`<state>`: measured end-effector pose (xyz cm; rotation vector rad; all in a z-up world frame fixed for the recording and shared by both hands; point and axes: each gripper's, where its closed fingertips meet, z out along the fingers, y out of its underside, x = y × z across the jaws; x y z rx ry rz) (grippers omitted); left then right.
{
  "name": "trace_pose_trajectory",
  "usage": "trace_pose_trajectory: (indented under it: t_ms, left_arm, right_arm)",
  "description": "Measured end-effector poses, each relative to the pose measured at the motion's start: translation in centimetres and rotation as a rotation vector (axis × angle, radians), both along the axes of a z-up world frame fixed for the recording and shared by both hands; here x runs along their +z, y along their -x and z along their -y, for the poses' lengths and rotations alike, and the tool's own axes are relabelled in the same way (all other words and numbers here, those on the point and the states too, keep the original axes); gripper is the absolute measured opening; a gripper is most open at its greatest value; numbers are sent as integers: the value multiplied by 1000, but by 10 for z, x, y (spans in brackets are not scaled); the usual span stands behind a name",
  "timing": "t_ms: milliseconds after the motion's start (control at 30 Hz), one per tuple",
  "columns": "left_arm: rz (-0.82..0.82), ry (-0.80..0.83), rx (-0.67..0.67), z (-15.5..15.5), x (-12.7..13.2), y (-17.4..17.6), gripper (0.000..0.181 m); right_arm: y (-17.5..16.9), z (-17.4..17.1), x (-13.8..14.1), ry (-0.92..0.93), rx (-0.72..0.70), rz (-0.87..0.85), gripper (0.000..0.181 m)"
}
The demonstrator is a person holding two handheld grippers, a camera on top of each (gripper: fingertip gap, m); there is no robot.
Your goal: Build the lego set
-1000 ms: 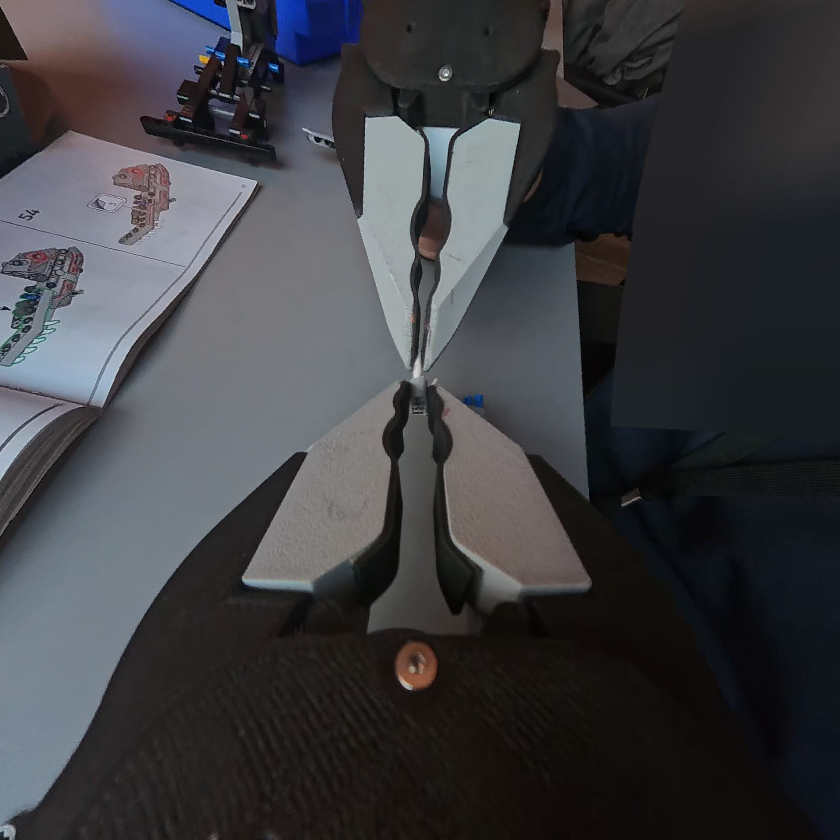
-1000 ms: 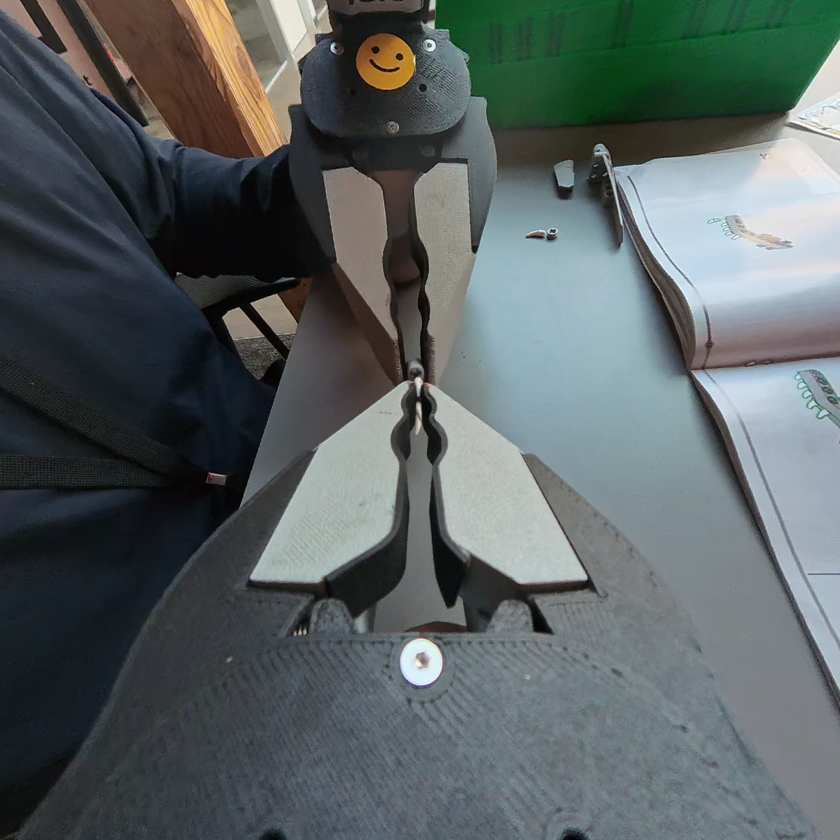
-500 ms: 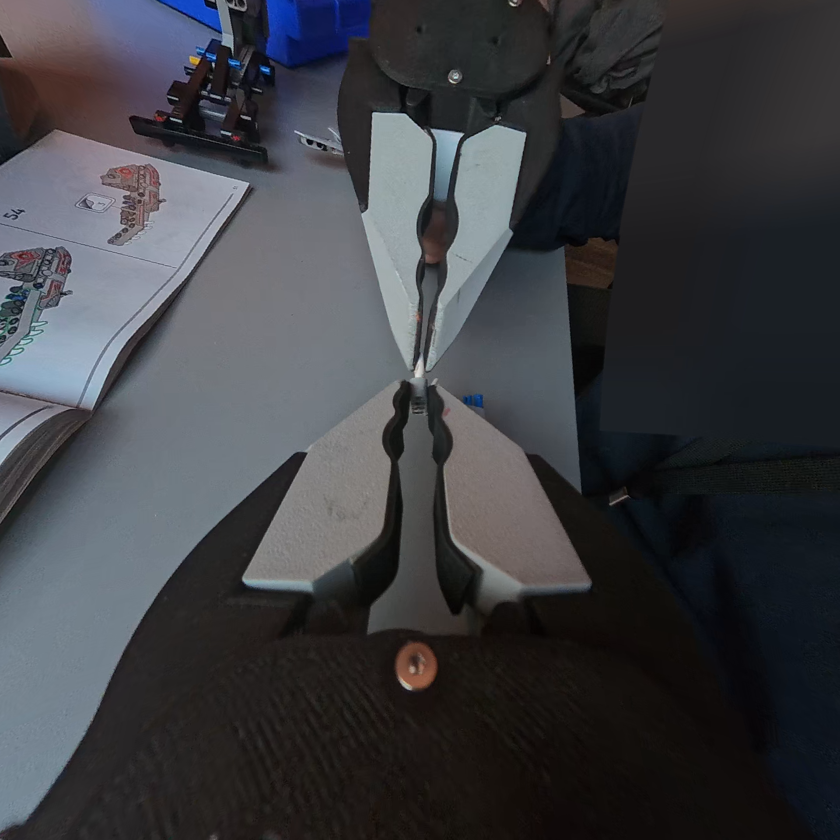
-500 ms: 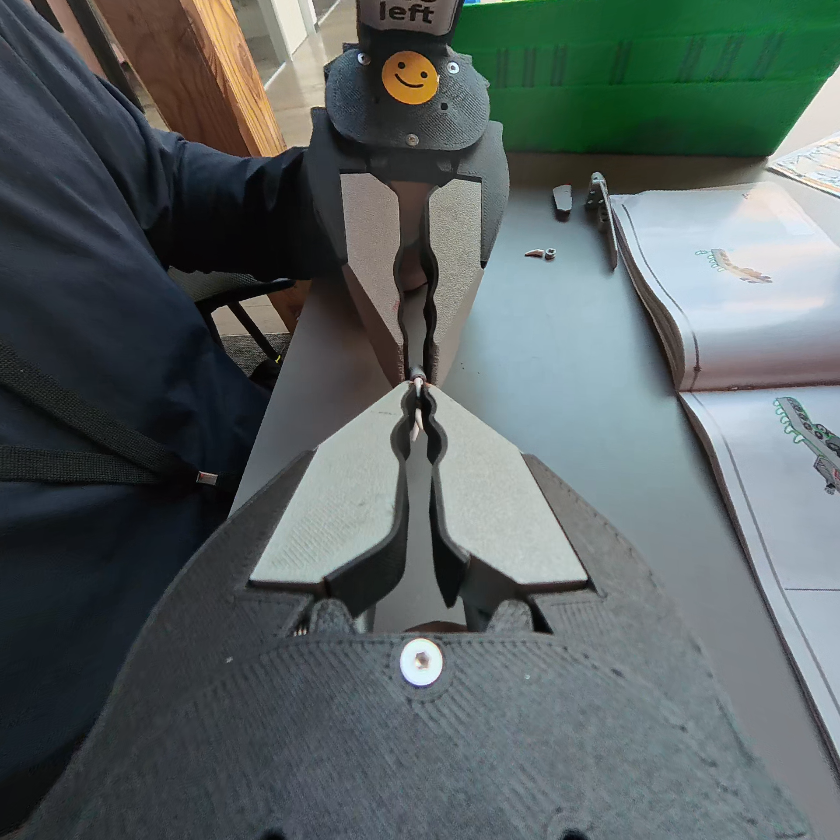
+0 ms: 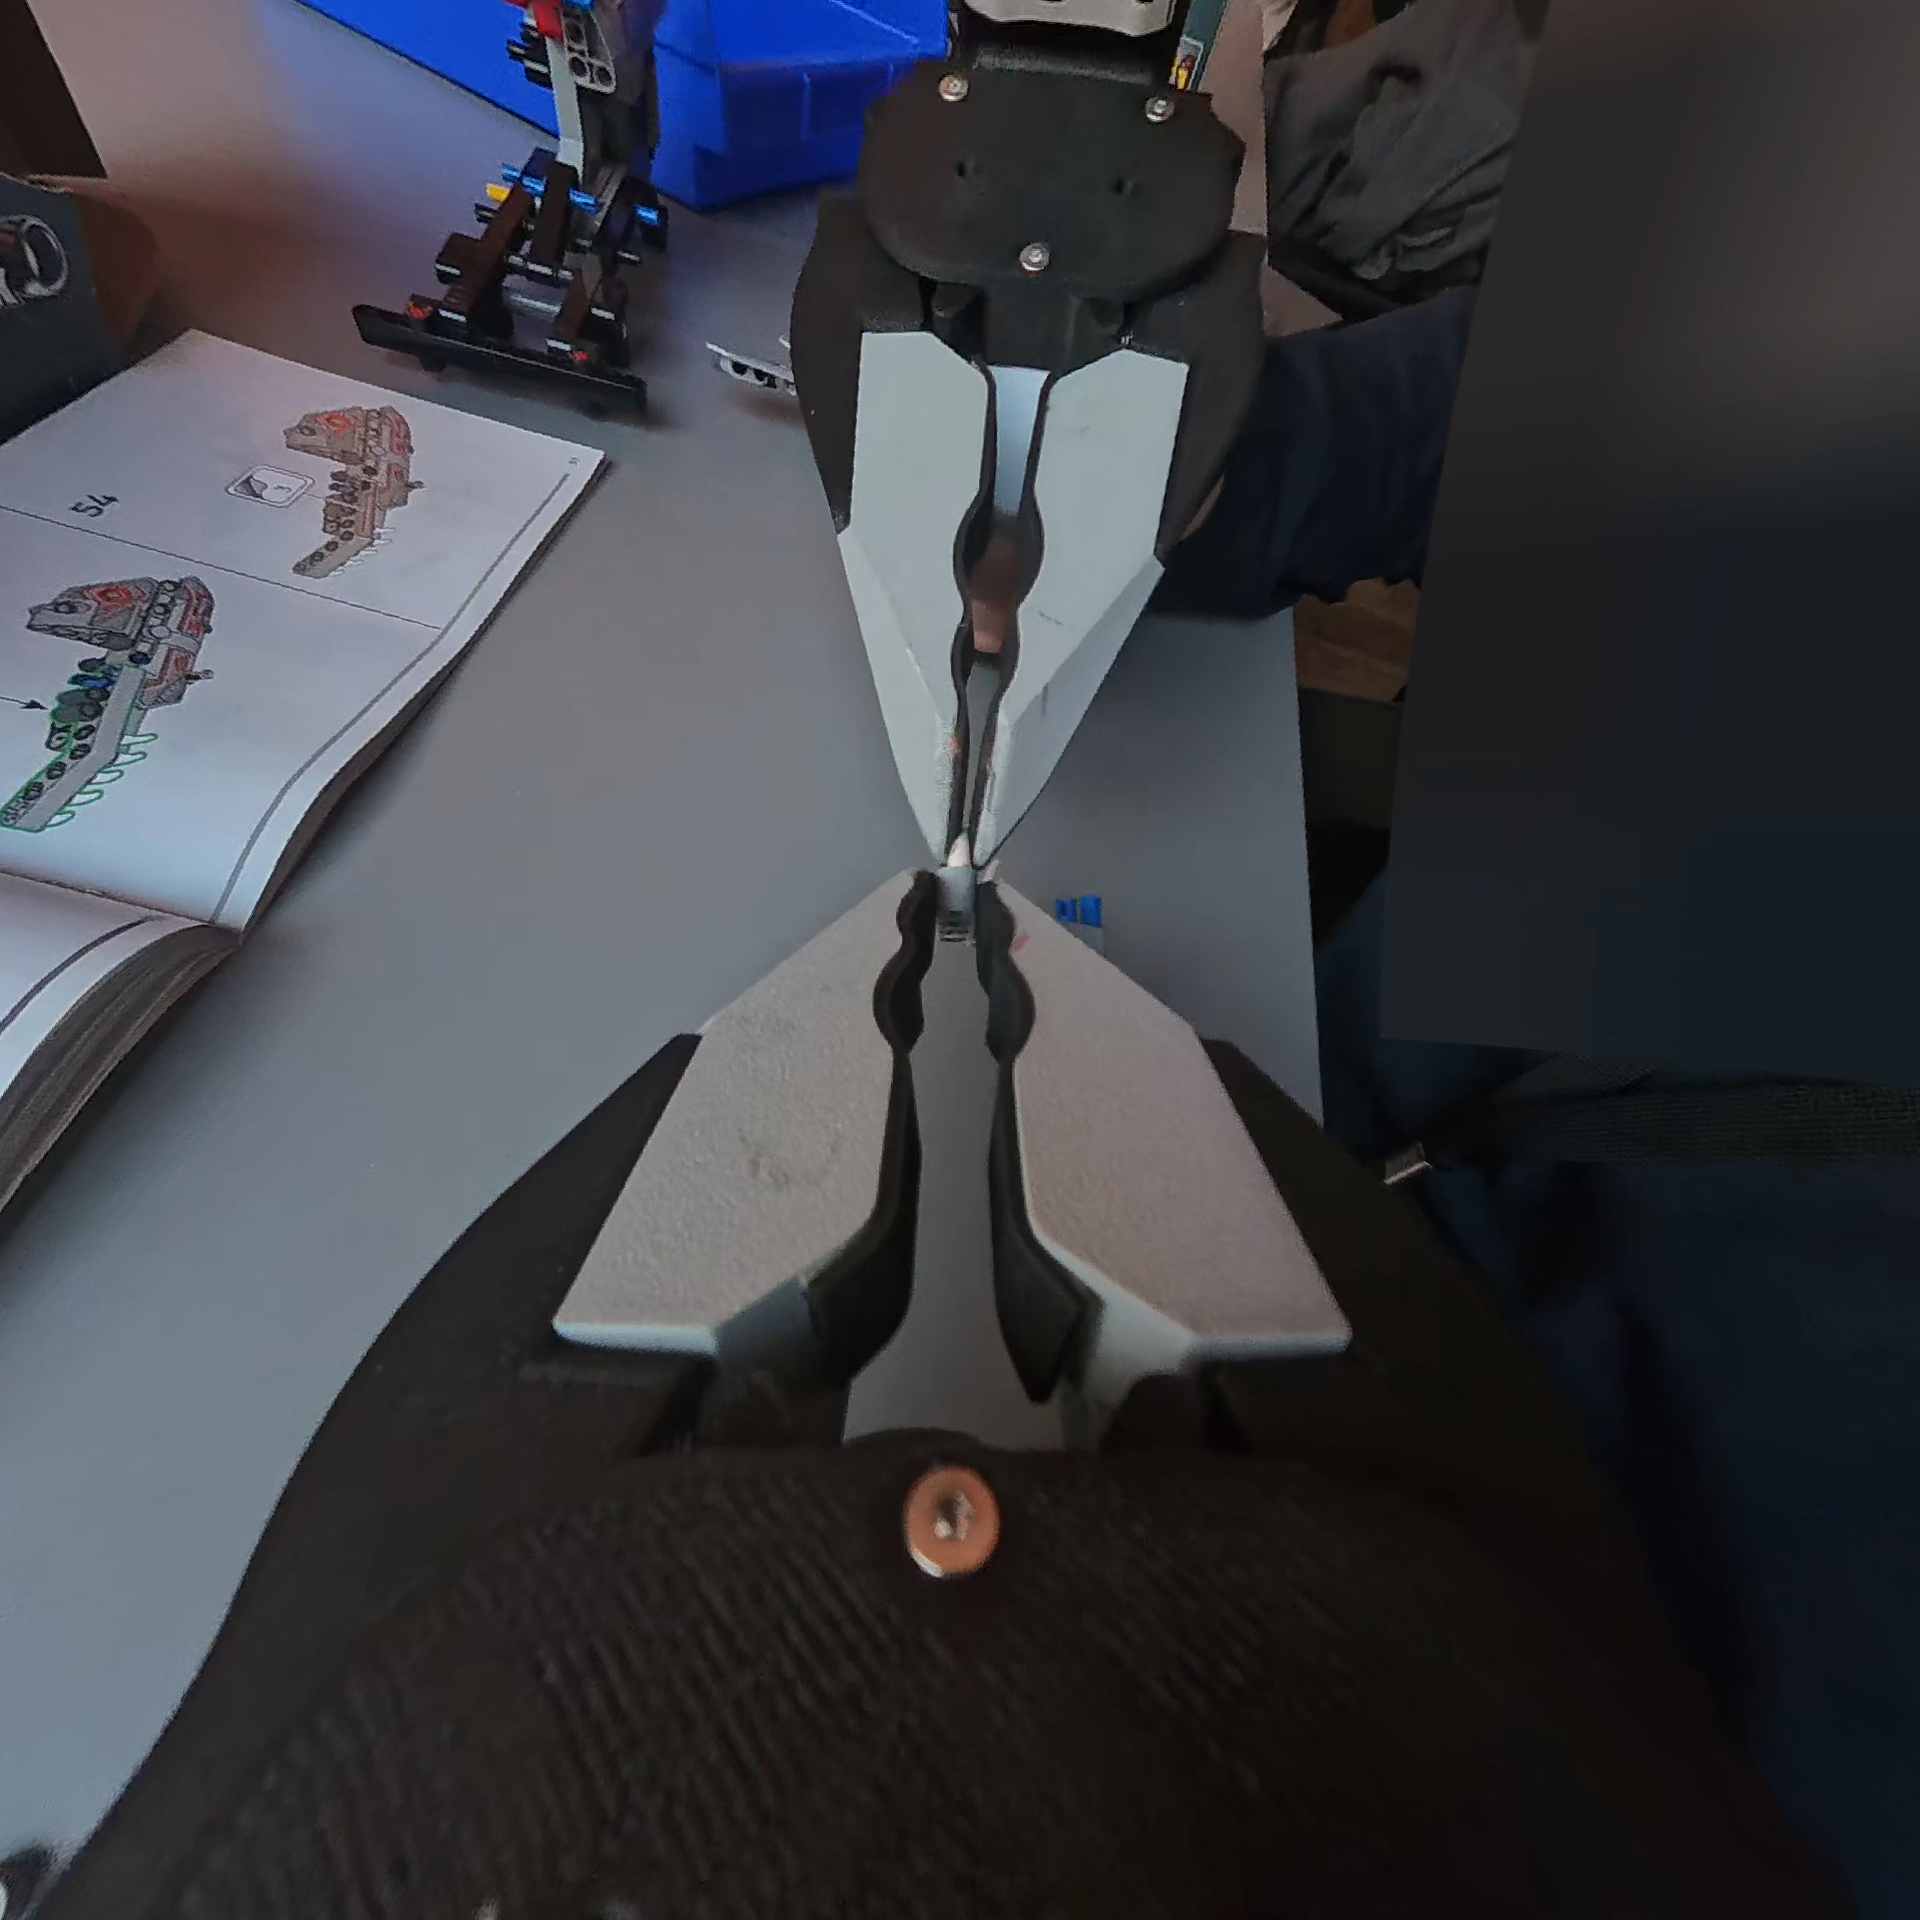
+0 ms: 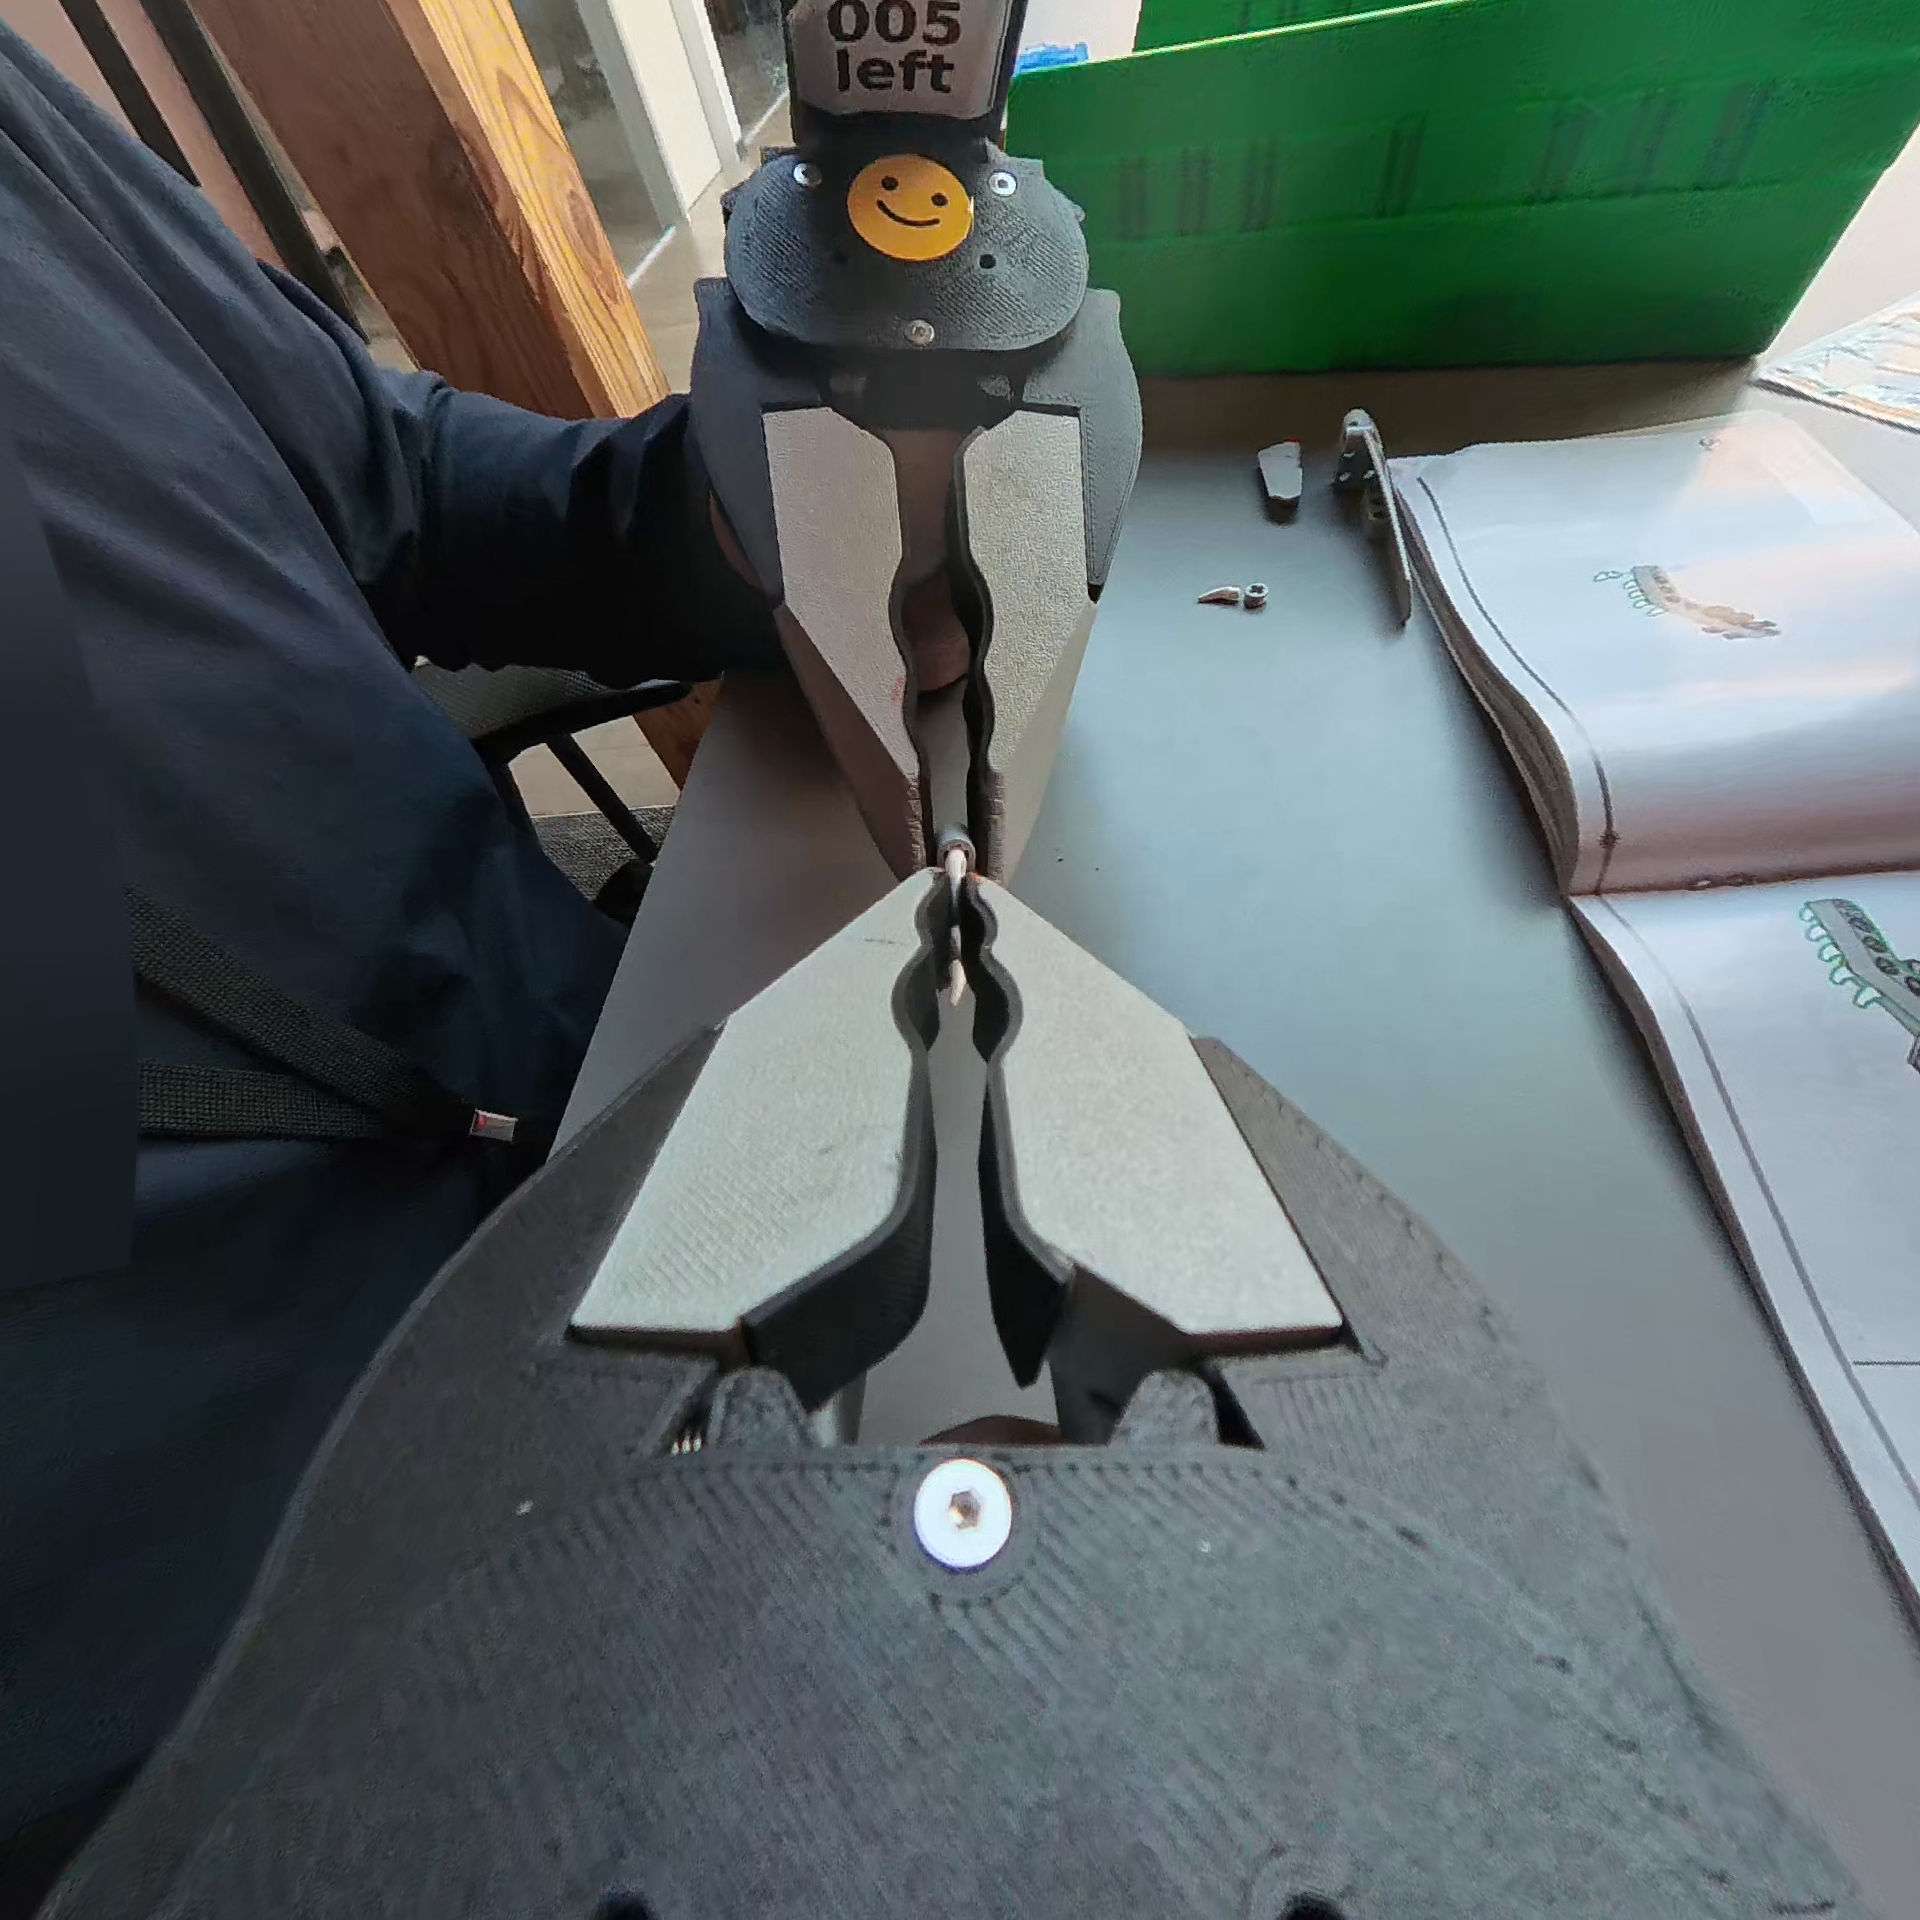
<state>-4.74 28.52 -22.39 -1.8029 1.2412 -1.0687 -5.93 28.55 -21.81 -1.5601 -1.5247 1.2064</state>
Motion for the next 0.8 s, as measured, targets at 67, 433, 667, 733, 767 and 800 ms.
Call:
trace_pose_trajectory:
  t_ms: [67,433,667,733,767,800]
  left_arm:
    - [-10,-2,-6,1,-1,0,5]
    - [-115,14,-93,13,-17,-6,5]
    - [-135,24,-125,17,-20,-7,5]
    - [-136,31,-128,18,-21,-7,5]
    - [-133,34,-121,16,-20,-7,5]
    - [-124,35,-112,15,-19,-7,5]
  right_arm:
    - [0,1,-1,-30,9,12,0]
    - [-6,10,-16,-241,114,219,0]
    - [-7,14,-19,-250,152,238,0]
    - [-6,14,-19,-247,152,236,0]
    - [-5,13,-18,-224,146,227,0]
    - [-6,12,-17,-194,143,216,0]
